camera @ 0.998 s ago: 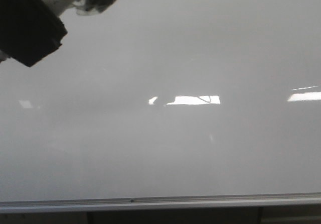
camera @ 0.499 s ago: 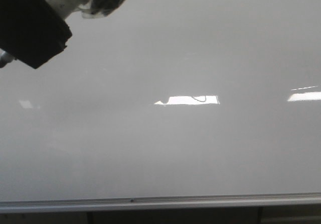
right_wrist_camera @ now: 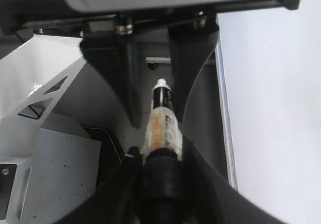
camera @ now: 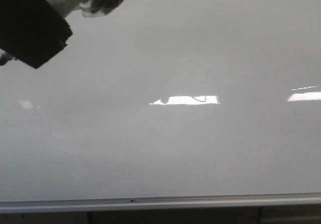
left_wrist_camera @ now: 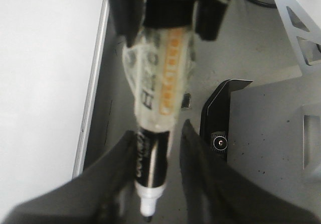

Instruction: Write number 1 on whiteboard

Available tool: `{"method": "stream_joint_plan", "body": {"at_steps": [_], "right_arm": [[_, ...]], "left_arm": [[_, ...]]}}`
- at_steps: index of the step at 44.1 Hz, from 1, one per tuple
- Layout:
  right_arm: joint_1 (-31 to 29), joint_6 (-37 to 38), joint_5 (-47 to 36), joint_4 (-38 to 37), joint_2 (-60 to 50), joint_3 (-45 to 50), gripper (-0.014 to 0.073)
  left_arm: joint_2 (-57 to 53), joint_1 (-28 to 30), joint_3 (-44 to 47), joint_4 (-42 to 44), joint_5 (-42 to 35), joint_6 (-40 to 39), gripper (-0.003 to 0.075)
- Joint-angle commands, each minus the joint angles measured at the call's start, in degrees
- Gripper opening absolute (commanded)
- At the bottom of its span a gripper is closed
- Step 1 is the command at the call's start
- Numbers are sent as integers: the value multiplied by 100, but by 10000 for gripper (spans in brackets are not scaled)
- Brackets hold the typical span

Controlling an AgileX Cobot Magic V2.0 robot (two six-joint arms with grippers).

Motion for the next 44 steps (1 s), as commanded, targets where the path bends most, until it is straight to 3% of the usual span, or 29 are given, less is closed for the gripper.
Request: {"method": "stream_joint_plan", "body": {"at_steps": [1,4,12,18,24,31,44], "right_arm": [[-4,199,-106,29,-138,-186,-1],[-4,548,-64,-263,-138,-186,-1],[-10,1680,159,-1479,-239,-186,-1],[-113,2952,546,-2636,-424,-186,-1],[-662,4422,728,-3486,-708,-39,-1],[-1498,5313,609,-4005,-1327,385,-1],[-3439,6144,-363,-3994,-2560,1637,-1]], "left_arm": [[-136,-46,-195,-149,-272,-18,479],[-236,-46,-195,-93,-283,-47,557],[-600,-46,-195,144,-271,-373,564],[-857,-46,-195,1058,-237,-1441,564],[-1092,218,-195,1587,-228,-2364,564],[-1312,1061,-185,1602,-115,-3054,564],[-1456,3241,-83,1556,-124,-3670,564]]}}
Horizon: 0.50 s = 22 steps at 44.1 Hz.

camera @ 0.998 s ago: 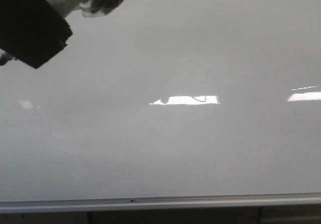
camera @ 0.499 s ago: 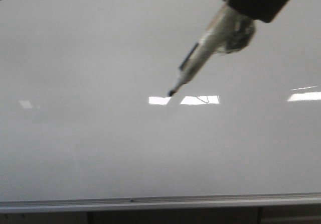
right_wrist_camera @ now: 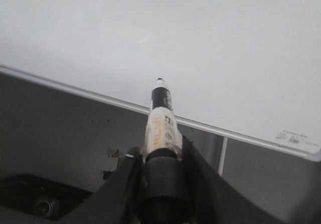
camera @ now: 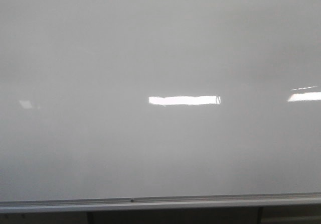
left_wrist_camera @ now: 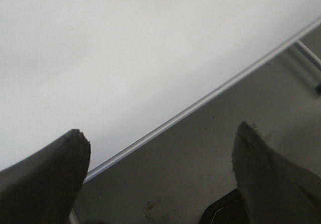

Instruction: Write number 1 on whiteboard

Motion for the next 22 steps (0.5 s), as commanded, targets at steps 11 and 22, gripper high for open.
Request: {"method": "stream_joint_plan", "body": {"at_steps": [11,22], "right_arm": [[-1006,439,-1924,508,-674,1029,-1],[-1006,439,-3178,575,-137,981,-1]], "left_arm": [[-94,1147,80,-317,-488,-216,564],[-94,1147,80,-325,-639,-216,564]]}}
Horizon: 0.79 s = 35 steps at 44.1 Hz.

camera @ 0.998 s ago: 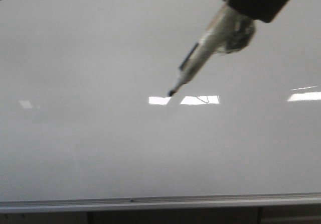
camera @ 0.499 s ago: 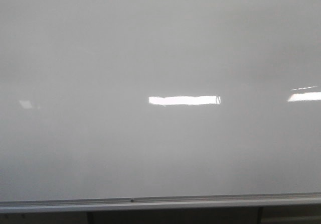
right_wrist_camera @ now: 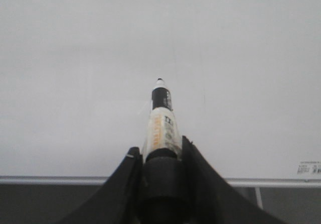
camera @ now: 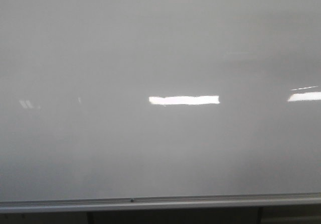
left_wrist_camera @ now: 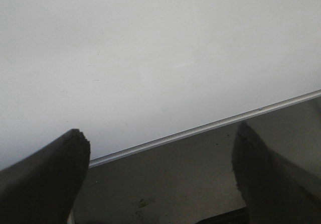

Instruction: Write number 1 on whiteboard

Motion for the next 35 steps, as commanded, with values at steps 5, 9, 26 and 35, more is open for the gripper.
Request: {"method": "stream_joint_plan", "body": {"at_steps": [5,9,26,35], "right_arm": [[-27,8,-965,0,522,-465,-1],[-27,8,-1005,0,854,-783,-1],[-27,2,-1012,0,2314,-2006,-1],[-27,2,-1134,0,2772,-2433,-1]], "left_arm": [[-62,18,-140,-117,-385,-57,564],[-62,18,-140,-117,-385,-57,564],[-62,18,-140,-117,-385,-47,564],[-62,18,-140,-117,-385,-47,564]]}}
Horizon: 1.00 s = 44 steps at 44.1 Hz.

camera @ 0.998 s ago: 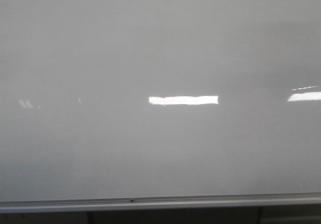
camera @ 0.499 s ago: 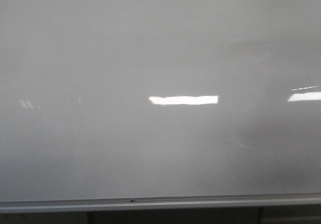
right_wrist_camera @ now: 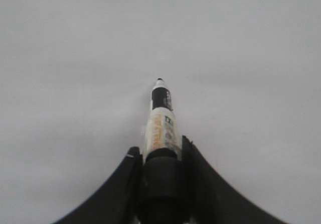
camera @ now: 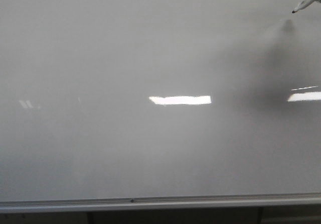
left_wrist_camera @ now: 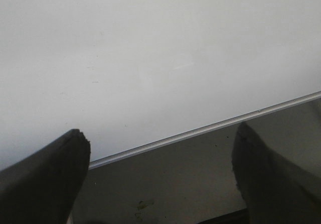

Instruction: Write number 1 on whiteboard

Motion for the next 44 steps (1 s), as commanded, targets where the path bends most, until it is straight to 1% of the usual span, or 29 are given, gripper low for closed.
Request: {"method": "stream_joint_plan", "body": {"at_steps": [1,8,12,19,27,32,39,44], "right_arm": [[-27,2,-530,0,-17,-338,-1],[-27,2,-622,0,104,-435,-1],[-27,2,-505,0,166,-435,-1],[-27,-3,14,0,362,-430,-1],[-27,-8,925,0,668,-425,-1],[-27,-75,1348,0,888,-425,-1],[-27,-155,1470,0,1063,-425,-1],[-27,-154,1465,0,872,-425,-1]], "left_arm": [[-62,18,-140,-99,-364,-47,564],[-62,18,-140,-99,-364,-47,564],[-62,18,-140,-99,-364,-47,564],[-62,18,-140,-99,-369,-47,564],[-62,18,-140,-99,-369,-47,564],[-62,18,-140,-99,-369,-47,564],[-62,18,-140,-99,-369,-47,564],[-62,18,-140,-99,-369,-36,564]]}}
